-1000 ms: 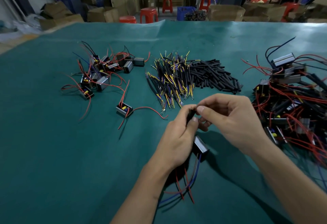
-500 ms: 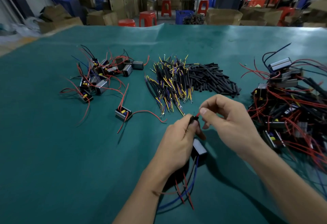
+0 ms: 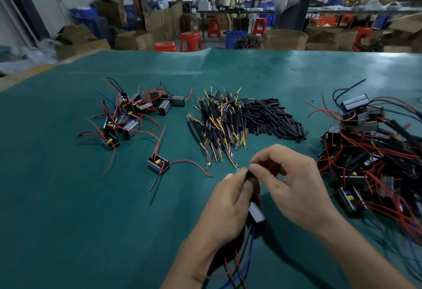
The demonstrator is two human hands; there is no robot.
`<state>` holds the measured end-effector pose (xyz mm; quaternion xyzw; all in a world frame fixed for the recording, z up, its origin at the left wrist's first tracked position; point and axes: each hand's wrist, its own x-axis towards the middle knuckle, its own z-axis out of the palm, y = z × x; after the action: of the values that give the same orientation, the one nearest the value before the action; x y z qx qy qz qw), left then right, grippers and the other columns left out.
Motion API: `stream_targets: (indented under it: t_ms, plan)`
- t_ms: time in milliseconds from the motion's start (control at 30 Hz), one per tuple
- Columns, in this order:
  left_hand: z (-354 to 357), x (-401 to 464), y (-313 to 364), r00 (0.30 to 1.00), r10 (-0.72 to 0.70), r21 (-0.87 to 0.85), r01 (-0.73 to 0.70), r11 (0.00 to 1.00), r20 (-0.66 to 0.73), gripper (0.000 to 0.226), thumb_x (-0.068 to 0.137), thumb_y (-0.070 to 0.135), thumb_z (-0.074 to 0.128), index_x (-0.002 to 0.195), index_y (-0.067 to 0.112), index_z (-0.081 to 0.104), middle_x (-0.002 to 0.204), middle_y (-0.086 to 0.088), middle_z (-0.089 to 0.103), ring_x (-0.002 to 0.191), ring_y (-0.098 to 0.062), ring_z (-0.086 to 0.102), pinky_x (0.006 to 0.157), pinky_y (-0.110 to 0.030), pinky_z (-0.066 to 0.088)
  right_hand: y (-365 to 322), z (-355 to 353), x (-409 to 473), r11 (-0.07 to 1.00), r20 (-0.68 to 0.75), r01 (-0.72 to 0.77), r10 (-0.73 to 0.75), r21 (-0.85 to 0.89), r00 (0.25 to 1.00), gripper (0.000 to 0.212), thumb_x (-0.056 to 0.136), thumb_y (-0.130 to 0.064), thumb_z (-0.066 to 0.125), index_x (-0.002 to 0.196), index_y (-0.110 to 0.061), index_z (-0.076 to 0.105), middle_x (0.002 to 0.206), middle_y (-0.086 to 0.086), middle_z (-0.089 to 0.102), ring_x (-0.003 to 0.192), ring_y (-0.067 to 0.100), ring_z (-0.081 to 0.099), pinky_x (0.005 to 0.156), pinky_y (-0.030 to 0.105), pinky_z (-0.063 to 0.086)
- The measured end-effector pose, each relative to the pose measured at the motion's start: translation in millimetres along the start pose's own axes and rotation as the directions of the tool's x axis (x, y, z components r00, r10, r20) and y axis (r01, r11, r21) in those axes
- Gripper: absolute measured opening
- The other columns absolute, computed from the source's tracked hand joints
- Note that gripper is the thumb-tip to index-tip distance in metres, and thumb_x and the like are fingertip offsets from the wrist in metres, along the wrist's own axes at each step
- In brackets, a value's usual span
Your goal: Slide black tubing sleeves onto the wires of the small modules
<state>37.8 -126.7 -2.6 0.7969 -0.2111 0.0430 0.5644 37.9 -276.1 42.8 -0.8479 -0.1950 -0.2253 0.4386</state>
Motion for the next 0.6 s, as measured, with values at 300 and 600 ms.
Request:
stream_targets:
  t_ms: [300, 600]
  plan:
    - [1.2, 1.4, -1.3, 0.999, 0.020, -0.078, -0.023, 0.997, -0.037, 0.024, 0.103, 0.032, 0.044, 0.112, 0.020, 0.063, 0.087, 0.004, 0.070, 0.082, -0.019, 0.063, 0.081, -0.044, 0.051, 2.8, 5.8, -1.8, 0.997, -0.072, -0.016, 0.011, -0.073, 0.997, 0.012, 0.095, -0.010, 0.067, 0.086, -0.017, 0.062, 0.076, -0.010, 0.064, 0.071, 0.014, 0.062, 0.065, 0.030, 0.050]
    - [3.4, -1.0, 6.4, 0.988, -0.101, -0.384, 0.048, 0.922, -0.118, 0.015, 0.099, -0.005, 0.054, 0.105, 0.008, 0.051, 0.083, -0.011, 0.064, 0.071, -0.009, 0.064, 0.070, -0.018, 0.047, 4.2, 14.6, -5.3, 0.995, -0.155, -0.006, -0.010, -0.103, 0.988, 0.014, 0.096, -0.011, 0.065, 0.085, -0.018, 0.060, 0.077, -0.011, 0.061, 0.072, 0.009, 0.059, 0.066, 0.023, 0.046]
